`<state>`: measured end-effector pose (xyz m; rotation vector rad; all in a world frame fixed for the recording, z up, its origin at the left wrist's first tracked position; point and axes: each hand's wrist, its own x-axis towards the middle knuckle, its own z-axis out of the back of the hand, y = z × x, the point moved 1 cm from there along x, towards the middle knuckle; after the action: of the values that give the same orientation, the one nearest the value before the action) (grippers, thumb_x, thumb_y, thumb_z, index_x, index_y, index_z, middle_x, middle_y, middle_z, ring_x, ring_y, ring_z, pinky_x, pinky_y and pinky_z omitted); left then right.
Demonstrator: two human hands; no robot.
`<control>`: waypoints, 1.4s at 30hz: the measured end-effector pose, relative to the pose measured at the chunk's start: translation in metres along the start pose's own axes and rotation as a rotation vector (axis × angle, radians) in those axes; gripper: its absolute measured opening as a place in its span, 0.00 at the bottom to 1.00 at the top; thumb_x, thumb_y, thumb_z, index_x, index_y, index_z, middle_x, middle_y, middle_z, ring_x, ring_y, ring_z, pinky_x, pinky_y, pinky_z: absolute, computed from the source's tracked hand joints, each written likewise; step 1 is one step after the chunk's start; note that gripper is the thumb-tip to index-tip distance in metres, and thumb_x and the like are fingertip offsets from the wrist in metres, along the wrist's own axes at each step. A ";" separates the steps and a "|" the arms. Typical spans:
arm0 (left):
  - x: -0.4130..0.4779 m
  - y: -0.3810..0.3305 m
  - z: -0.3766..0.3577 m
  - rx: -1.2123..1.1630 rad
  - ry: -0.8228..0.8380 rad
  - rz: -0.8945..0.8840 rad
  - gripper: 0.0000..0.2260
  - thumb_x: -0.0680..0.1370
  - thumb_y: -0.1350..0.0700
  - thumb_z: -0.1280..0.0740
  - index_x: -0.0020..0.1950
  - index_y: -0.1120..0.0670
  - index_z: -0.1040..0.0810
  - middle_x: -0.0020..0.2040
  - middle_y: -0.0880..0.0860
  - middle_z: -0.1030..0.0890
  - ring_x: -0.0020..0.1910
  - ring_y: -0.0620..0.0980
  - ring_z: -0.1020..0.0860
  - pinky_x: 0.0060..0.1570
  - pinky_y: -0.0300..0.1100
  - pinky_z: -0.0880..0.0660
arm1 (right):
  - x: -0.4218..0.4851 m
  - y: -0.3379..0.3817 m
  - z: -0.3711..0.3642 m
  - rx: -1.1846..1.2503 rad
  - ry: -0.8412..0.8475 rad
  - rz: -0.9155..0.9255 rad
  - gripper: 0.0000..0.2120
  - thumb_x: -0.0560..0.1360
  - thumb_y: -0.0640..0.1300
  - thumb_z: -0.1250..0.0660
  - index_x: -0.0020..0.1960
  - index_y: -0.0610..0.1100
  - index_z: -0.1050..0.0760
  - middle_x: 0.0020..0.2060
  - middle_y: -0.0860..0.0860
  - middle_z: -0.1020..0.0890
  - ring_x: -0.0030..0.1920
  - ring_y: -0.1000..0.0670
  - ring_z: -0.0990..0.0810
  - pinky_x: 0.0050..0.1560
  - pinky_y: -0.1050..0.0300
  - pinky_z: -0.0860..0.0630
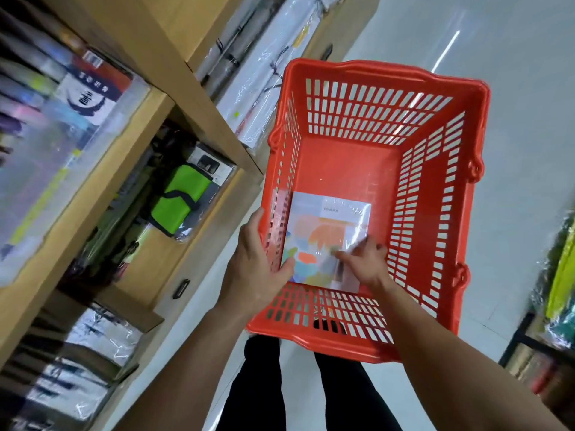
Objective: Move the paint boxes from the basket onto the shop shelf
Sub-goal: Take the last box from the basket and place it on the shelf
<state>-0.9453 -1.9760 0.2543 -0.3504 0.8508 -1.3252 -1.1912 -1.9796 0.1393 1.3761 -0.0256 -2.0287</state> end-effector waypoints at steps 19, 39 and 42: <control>-0.005 -0.029 0.027 0.125 0.161 0.191 0.41 0.75 0.42 0.29 0.80 0.42 0.51 0.69 0.51 0.36 0.62 0.50 0.26 0.53 0.46 0.25 | -0.123 0.069 0.076 0.194 -0.204 0.474 0.06 0.76 0.48 0.27 0.52 0.54 0.16 0.40 0.62 0.14 0.40 0.57 0.13 0.38 0.63 0.20; -0.166 -0.208 0.308 -0.021 -0.529 -0.122 0.22 0.70 0.36 0.27 0.48 0.52 0.28 0.41 0.45 0.20 0.40 0.43 0.22 0.35 0.46 0.28 | -0.371 0.256 0.218 0.192 -0.020 1.145 0.09 0.71 0.47 0.18 0.49 0.51 0.14 0.39 0.63 0.12 0.39 0.65 0.17 0.42 0.71 0.25; -0.218 -0.188 0.347 -0.206 -0.770 -0.031 0.19 0.70 0.40 0.25 0.52 0.48 0.26 0.44 0.38 0.21 0.44 0.34 0.23 0.33 0.38 0.31 | -0.395 0.264 0.181 0.265 0.035 1.169 0.11 0.75 0.42 0.22 0.53 0.54 0.18 0.39 0.62 0.13 0.41 0.66 0.17 0.44 0.73 0.24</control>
<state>-0.8312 -1.8990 0.6830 -0.9637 0.3238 -1.0034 -1.1210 -2.0329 0.6400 1.1072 -0.8893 -1.0186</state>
